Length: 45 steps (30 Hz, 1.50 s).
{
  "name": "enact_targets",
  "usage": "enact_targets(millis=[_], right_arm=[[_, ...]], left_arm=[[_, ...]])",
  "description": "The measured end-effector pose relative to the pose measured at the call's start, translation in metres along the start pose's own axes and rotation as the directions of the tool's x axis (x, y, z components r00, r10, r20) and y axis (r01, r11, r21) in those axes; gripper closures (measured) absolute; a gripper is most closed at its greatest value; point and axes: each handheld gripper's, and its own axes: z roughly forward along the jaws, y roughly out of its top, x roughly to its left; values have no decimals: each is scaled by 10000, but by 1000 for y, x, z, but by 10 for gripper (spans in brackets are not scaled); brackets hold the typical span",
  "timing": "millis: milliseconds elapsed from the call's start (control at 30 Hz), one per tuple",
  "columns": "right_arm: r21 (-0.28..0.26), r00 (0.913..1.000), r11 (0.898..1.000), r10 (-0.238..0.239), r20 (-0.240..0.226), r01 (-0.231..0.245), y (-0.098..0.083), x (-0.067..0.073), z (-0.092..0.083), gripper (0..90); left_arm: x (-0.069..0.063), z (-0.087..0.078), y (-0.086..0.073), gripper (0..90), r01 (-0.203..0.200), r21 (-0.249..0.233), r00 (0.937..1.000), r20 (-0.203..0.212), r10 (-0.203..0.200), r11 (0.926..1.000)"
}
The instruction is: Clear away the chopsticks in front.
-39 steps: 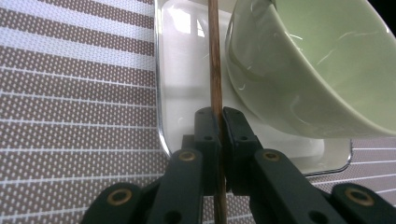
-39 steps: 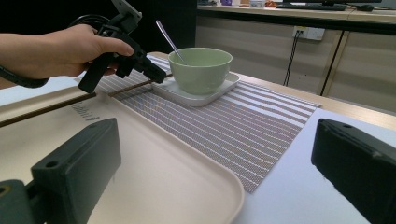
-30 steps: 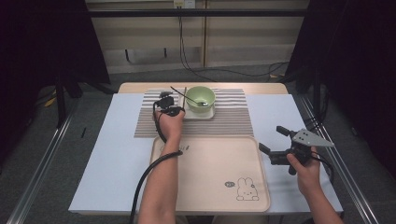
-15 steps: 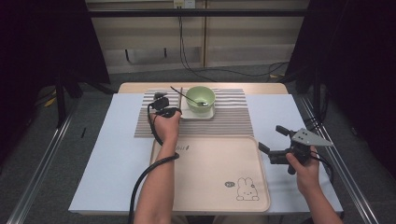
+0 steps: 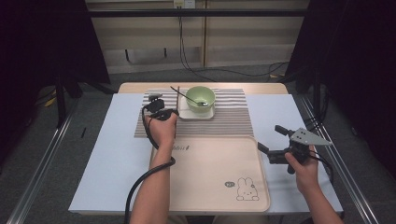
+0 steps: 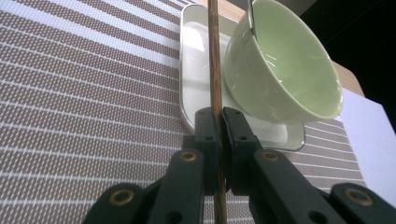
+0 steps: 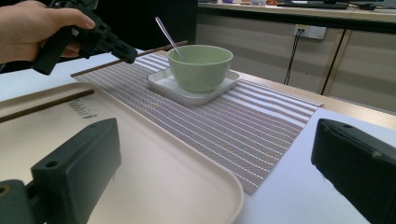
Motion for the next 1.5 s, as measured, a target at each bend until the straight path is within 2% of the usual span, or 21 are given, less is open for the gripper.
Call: enact_targets(millis=[67,100,200,233,267,400,500,700,867,900,967,1133,1300,1333,1500], right_arm=[[52,10000,10000,-23,-11,23,0,0,0,12],[33,10000,10000,-16,15,16,0,-1,1,12],[-19,10000,10000,95,25,-95,0,0,1,12],[-34,10000,10000,69,50,-69,0,0,1,12],[13,10000,10000,56,7,-56,0,0,0,12],[23,10000,10000,44,38,-44,0,0,-1,12],[3,10000,10000,23,-14,-23,0,1,0,12],[-17,10000,10000,62,6,-62,0,1,0,12],[38,10000,10000,-42,-23,43,2,2,3,12],[67,9998,9998,-166,-91,166,2,2,4,12],[85,9998,9998,-160,-88,161,2,3,5,12],[91,9999,9999,-122,-85,122,2,4,5,12],[87,9998,9999,-125,-169,127,2,6,6,12],[88,9998,9998,-153,-155,155,2,6,6,12],[99,9998,9999,-122,-127,123,2,6,5,12]], left_arm=[[1,-4,-2,859,-153,5,9999,-9,153,9999],[2,-9,-4,858,-164,-175,9998,-137,161,9997],[5,-14,-5,858,-43,-182,10000,-76,41,9998],[6,-16,-6,858,-135,-158,9997,-198,132,9998],[6,-18,-6,859,-40,-241,9998,-201,35,9997],[9,-28,-9,858,-87,-286,9998,-155,83,9996],[12,-38,-15,858,99,-350,9999,-69,-102,9993],[15,-50,-23,858,-36,-344,9999,-103,32,9994],[24,-66,-31,858,56,-403,10000,56,-54,9992],[25,-69,-32,858,236,-468,9996,180,-227,9986],[27,-75,-34,859,243,-493,9996,152,-236,9985],[31,-82,-38,859,202,-551,9996,197,-191,9983],[39,-87,-46,859,341,-476,9994,106,-336,9983],[41,-88,-48,858,409,-468,9989,226,-399,9981],[46,-89,-56,859,500,-421,9984,290,-488,9979]])
